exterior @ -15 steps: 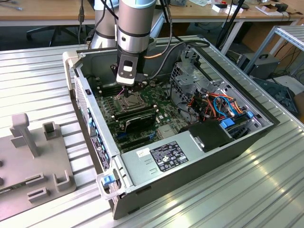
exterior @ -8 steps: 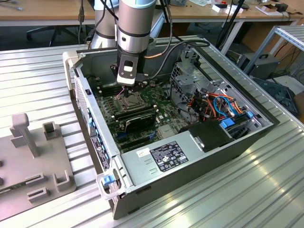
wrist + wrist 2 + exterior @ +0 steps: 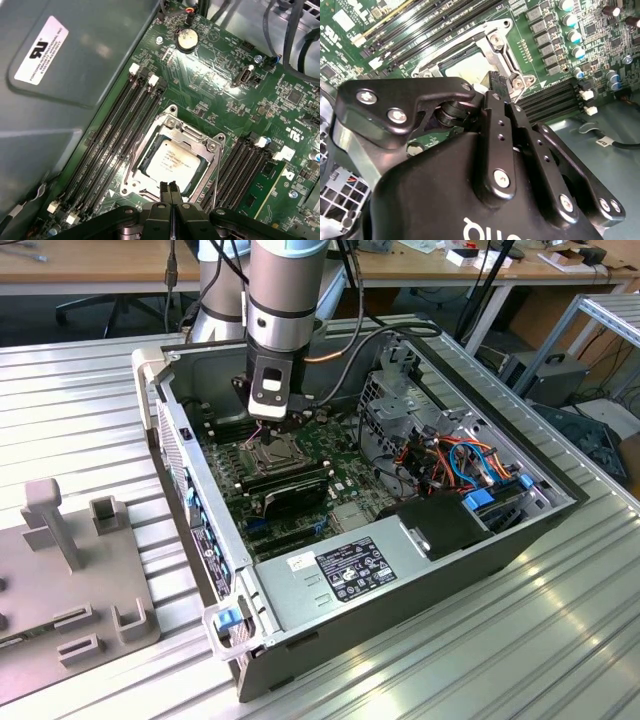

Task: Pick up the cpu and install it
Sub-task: 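Install the first cpu locking lever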

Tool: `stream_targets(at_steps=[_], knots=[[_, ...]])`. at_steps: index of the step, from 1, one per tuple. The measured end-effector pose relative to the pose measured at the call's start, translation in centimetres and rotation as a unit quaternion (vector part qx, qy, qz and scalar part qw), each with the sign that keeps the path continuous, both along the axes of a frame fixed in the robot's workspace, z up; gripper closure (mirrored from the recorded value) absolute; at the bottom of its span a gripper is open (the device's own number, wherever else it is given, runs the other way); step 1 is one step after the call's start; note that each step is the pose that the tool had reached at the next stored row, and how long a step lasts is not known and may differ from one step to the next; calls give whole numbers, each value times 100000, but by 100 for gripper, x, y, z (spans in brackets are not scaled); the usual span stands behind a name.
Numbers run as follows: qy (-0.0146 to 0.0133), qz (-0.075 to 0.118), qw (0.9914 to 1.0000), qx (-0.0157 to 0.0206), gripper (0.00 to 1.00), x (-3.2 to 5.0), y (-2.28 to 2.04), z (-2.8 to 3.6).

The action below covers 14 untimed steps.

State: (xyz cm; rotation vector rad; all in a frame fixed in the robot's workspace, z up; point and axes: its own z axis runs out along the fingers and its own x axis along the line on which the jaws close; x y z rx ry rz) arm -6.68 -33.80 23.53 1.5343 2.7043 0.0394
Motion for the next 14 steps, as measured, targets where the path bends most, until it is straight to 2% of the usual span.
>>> stream_targets(at_steps=[4, 5, 6, 7, 14], knots=[[7, 3420, 99942, -9, 89, 0, 0, 1], [5, 4253, 99910, -8, 89, 0, 0, 0], [5, 5894, 99826, -6, 89, 0, -1, 0], [5, 6599, 99782, -11, 89, 0, -1, 0], [3, 6863, 99764, -7, 89, 0, -1, 0]])
